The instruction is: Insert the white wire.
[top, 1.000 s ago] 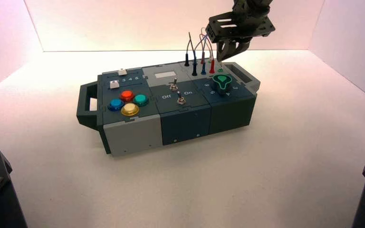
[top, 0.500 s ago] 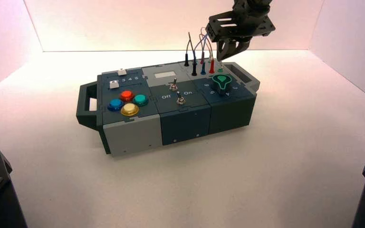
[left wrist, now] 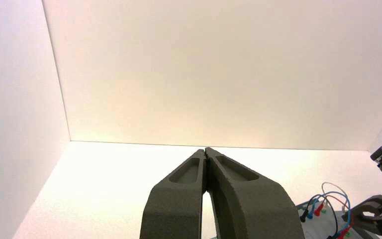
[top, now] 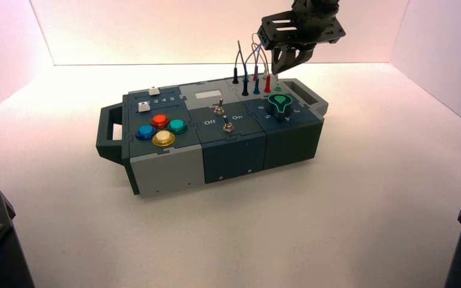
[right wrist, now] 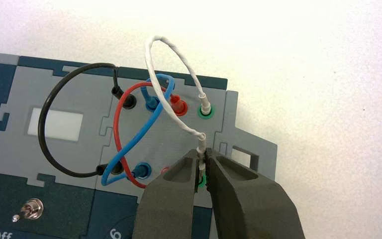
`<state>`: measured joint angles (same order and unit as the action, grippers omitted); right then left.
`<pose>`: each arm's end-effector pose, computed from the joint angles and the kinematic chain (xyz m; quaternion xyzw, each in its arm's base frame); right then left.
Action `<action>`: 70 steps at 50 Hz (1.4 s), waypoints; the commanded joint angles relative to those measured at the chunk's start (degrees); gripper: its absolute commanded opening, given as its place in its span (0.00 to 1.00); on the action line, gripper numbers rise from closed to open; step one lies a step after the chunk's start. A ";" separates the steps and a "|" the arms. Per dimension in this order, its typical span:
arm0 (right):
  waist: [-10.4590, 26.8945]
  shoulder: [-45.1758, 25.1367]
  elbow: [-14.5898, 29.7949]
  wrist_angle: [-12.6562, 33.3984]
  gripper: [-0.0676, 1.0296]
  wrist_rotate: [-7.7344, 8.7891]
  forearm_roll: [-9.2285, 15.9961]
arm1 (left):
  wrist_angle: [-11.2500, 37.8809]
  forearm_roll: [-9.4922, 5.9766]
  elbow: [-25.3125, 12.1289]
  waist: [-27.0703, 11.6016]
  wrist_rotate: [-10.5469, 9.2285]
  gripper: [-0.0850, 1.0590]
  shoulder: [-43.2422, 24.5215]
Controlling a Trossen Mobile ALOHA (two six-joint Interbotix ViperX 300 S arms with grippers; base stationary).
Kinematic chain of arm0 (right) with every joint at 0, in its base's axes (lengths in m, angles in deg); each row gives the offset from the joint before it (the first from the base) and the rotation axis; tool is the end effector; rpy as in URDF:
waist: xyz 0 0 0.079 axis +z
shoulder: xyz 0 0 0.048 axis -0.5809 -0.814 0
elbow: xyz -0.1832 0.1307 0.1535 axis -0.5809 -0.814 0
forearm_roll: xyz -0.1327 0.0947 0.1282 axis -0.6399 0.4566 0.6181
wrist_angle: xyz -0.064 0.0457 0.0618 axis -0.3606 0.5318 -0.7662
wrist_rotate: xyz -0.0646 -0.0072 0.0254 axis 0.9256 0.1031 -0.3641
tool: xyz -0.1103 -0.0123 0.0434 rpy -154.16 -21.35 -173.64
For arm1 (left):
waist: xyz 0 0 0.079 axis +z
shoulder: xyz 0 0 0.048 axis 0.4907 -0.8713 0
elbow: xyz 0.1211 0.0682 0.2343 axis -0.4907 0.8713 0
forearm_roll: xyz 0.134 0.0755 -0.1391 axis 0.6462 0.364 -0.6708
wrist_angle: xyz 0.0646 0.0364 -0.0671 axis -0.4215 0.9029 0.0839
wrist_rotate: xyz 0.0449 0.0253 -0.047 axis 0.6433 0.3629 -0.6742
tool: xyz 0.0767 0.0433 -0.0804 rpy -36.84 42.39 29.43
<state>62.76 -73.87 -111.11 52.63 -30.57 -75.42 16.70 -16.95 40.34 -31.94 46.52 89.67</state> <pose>0.3679 0.1908 0.0186 -0.0893 0.4626 0.1998 0.8591 0.2569 -0.0214 0.2748 -0.0598 0.0855 -0.0435 0.9936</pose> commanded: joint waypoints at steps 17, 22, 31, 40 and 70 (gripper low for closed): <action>0.18 -0.35 0.97 -0.88 0.04 -0.09 0.26 | -0.88 0.18 -1.67 0.35 0.09 0.05 -0.35; 0.18 -0.44 0.88 -1.14 0.04 -0.09 0.35 | -0.97 0.18 -1.67 0.35 0.09 0.05 -0.44; 0.18 -0.70 0.62 -1.85 0.04 -0.09 0.26 | -0.97 0.18 -1.58 0.35 0.09 0.05 -0.44; 0.18 -1.05 -1.05 -3.34 0.04 -0.18 0.35 | -0.97 0.18 -1.58 0.35 0.09 0.05 -0.35; 0.18 2.02 -4.31 -4.04 0.04 -0.26 0.70 | -0.97 0.18 -1.67 0.35 0.09 0.05 -0.44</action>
<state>62.85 -72.99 -115.41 47.98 -30.57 -74.89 16.35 -16.95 40.34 -31.85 46.52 89.67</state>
